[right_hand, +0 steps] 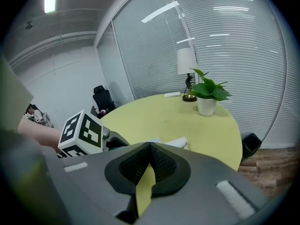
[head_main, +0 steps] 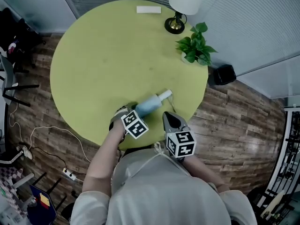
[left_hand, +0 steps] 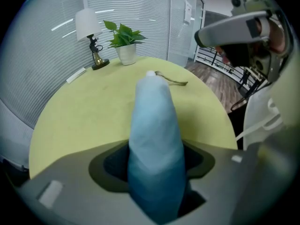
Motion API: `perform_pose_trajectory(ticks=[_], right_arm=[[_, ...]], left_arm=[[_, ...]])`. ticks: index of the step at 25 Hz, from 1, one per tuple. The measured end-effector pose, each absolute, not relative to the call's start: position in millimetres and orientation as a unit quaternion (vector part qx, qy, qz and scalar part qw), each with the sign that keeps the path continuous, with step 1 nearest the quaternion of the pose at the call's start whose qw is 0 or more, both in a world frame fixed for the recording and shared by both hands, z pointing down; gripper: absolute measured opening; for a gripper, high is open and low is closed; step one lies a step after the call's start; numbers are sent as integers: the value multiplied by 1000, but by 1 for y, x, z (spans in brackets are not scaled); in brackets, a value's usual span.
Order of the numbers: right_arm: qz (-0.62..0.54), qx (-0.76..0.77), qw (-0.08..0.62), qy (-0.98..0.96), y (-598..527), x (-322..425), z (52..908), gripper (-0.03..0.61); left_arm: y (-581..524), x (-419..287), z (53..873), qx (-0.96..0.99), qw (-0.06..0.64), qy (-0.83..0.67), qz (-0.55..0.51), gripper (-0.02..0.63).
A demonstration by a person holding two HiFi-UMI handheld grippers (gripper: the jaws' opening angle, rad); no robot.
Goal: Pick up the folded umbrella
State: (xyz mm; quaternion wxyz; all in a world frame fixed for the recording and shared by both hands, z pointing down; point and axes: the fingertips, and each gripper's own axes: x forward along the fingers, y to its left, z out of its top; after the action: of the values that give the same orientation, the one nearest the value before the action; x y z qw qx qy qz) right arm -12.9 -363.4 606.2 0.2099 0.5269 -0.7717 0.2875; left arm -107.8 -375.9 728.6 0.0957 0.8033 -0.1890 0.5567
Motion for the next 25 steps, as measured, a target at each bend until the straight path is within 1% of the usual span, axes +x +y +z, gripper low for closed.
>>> perform_pose_trajectory(ticks=[6, 12, 19, 25], right_arm=[[278, 533, 205, -772, -362, -9, 598, 0], [265, 532, 198, -780, -370, -12, 589, 0], [244, 511, 187, -803, -384, -40, 569, 0], [229, 485, 180, -824, -387, -72, 554, 0]], left_arm=[[-371, -108, 716, 818, 79, -201, 533, 295], [-382, -121, 680, 830, 112, -262, 479, 295], [-400, -157, 616, 842, 153, -360, 372, 295], [-404, -190, 565, 842, 153, -428, 290, 295]])
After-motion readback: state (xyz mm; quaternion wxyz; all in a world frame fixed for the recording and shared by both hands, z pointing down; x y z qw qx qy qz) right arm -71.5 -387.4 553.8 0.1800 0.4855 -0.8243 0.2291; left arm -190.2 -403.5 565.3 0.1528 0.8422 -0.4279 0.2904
